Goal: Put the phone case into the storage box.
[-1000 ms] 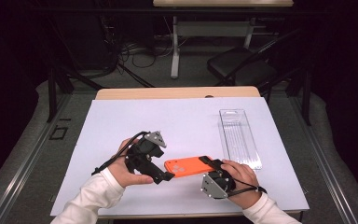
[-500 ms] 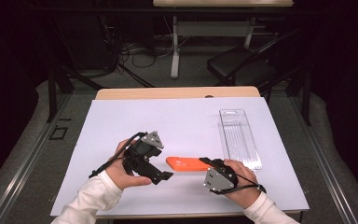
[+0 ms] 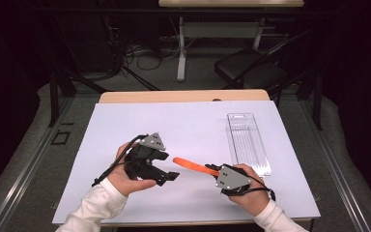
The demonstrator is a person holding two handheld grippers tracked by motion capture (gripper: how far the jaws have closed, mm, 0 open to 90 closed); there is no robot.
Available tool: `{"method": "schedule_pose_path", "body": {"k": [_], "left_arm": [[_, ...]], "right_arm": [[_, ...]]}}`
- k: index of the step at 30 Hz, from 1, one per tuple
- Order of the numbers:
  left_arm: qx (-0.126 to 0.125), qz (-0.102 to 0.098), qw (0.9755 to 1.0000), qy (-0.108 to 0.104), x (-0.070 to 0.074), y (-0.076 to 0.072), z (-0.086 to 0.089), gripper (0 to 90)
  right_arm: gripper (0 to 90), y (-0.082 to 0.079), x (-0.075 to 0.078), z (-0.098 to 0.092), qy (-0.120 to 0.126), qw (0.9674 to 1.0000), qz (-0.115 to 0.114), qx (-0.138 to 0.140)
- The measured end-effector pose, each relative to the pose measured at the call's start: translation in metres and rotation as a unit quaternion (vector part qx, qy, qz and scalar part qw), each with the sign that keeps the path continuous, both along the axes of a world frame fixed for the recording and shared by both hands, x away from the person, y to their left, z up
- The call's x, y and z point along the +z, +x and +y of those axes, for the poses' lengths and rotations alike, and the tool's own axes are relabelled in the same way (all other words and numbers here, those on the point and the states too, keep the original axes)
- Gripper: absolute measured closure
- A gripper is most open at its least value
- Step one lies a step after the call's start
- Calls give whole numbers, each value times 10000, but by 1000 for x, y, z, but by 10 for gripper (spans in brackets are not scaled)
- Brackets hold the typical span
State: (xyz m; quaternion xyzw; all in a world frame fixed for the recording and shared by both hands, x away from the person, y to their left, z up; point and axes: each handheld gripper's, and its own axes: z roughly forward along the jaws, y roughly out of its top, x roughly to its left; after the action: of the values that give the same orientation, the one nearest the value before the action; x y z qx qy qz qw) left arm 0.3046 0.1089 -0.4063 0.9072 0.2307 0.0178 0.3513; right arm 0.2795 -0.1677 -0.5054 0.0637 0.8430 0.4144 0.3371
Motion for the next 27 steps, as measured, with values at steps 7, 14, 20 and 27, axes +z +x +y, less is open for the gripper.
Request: {"method": "schedule_pose_path", "body": {"k": [7, 14, 20, 27], "left_arm": [[23, 20, 9999, -100, -1, 3, 0, 298], [38, -12, 9996, -262, -1, 7, 1, 329], [40, -72, 9989, -451, -2, 11, 3, 386], [149, -82, 9979, -625, -6, 13, 3, 416]], "right_arm": [[875, 1, 0, 0, 320, 9992, 234, 82], [876, 4, 1, 0, 581, 9973, 415, 156], [875, 5, 1, 1, 743, 9958, 491, 192], [875, 7, 0, 2, 884, 9943, 574, 169]]}}
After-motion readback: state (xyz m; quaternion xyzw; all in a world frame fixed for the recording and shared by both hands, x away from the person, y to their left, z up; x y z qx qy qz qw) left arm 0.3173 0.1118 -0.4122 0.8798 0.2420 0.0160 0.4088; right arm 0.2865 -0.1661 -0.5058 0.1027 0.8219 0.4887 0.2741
